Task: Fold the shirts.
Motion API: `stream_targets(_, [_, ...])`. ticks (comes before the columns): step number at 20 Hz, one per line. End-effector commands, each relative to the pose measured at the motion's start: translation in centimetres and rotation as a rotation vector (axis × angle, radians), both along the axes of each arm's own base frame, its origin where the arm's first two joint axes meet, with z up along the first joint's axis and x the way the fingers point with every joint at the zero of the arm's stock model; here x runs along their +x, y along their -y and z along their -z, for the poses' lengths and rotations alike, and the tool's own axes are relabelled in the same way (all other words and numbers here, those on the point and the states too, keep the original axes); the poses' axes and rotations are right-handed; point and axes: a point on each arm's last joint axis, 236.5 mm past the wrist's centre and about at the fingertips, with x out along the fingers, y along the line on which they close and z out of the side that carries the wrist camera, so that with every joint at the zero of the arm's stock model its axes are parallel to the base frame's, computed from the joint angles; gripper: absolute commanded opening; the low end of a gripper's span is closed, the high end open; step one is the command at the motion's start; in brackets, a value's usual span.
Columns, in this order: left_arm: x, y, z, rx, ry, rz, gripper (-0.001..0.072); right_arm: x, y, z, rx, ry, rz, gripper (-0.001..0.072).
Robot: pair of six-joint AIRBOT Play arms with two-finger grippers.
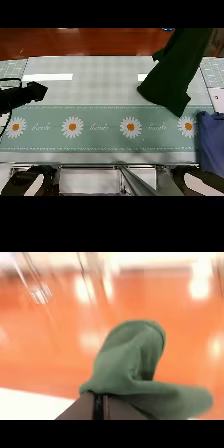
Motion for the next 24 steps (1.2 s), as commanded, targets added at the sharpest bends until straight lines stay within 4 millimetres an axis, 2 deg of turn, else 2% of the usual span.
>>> stream_targets(1, [-0.9, 1.6, 0.0, -0.008, -0.012, 0.052, 0.0507, -5.3, -2.1, -8.0, 0.081, 0.239, -0.085, 0.0024])
stream_targets(3, [-1.1, 2.4, 0.0, -0.007, -0.012, 0.078, 0.0506, -7.9, -3.1, -10.7, 0.115, 0.329, -0.133, 0.0024])
stream_targets(5, [-1.1, 2.8, 0.0, -0.009, -0.012, 0.091, 0.0507, -10.2, -4.5, -12.6, 0.148, 0.387, -0.201, 0.0024])
stream_targets(8, [-1.1, 3.0, 0.1, -0.023, -0.017, 0.088, 0.0507, -12.3, -6.5, -13.9, 0.217, 0.421, -0.319, 0.0024])
stream_targets(10, [-1.2, 3.1, 0.9, -0.026, -0.029, 0.086, 0.0507, -12.9, -8.3, -13.9, 0.218, 0.421, -0.375, 0.0024])
stream_targets(13, [-1.5, 3.2, 2.9, -0.034, -0.065, 0.082, 0.0507, -13.2, -12.8, -12.3, 0.194, 0.378, -0.486, 0.0024])
stream_targets(16, [-1.9, 3.2, 4.8, -0.052, -0.102, 0.068, 0.0507, -12.9, -18.7, -9.6, 0.15, 0.318, -0.599, 0.0024])
stream_targets(19, [-2.2, 3.2, 5.6, -0.051, -0.119, 0.069, 0.0507, -12.8, -23.8, -7.2, 0.13, 0.269, -0.688, 0.0024])
stream_targets(21, [-2.2, 3.2, 5.6, -0.051, -0.119, 0.069, 0.0507, -12.7, -25.8, -5.9, 0.123, 0.241, -0.725, 0.0024])
stream_targets(24, [-2.2, 3.2, 5.6, -0.051, -0.119, 0.069, 0.0507, -11.8, -26.1, -4.9, 0.097, 0.225, -0.71, 0.0025])
